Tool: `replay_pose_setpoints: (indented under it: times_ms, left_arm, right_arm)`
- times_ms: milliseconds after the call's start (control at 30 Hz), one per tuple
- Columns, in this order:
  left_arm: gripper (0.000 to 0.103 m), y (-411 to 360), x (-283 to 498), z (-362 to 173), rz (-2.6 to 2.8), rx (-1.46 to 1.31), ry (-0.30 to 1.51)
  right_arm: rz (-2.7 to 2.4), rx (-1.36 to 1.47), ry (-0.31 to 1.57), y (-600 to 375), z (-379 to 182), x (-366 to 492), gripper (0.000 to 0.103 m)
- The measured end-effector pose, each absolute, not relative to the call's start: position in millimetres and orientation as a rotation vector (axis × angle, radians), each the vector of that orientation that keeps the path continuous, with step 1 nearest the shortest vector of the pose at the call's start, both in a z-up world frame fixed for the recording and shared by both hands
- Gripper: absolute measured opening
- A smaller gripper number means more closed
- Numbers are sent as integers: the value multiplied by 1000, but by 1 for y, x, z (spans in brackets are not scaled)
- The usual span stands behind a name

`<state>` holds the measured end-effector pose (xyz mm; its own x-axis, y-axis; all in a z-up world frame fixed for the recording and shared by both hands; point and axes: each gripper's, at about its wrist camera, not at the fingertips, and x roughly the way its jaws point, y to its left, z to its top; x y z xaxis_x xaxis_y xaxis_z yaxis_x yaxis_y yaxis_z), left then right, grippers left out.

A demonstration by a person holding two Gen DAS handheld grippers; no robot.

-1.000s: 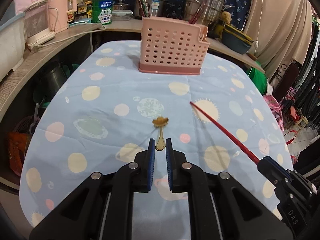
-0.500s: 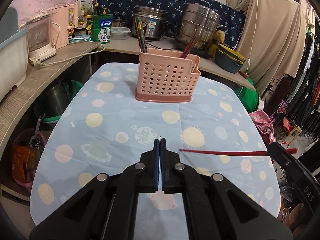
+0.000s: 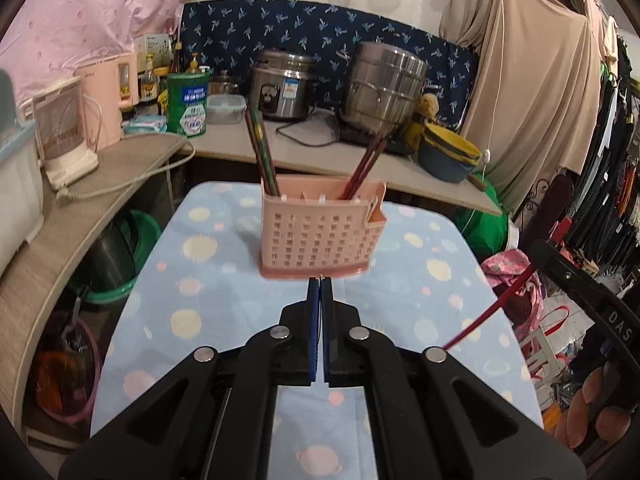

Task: Organize utensils
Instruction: 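Lift the red chopstick and gold spoon and carry them over the pink basket, then open both tools to drop the chopstick and spoon into the pink basket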

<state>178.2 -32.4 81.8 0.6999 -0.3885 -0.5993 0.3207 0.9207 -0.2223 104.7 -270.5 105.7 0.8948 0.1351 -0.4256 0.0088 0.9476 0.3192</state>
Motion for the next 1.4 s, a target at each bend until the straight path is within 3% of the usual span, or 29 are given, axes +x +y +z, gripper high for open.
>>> replay_pose_setpoints:
  times_ms: [400,633,1400]
  left_arm:
    - [1,-38,266,164,-412,-157,550]
    - [1,-41,304,177,-404,-191,526]
    - [1,-61,360,97,-387,-193,680]
  right_arm:
    - [45,362,318,-294,174,195,7]
    - [26,392,257,-306,192,237,7]
    - [44,349,455,-280,103,316,7]
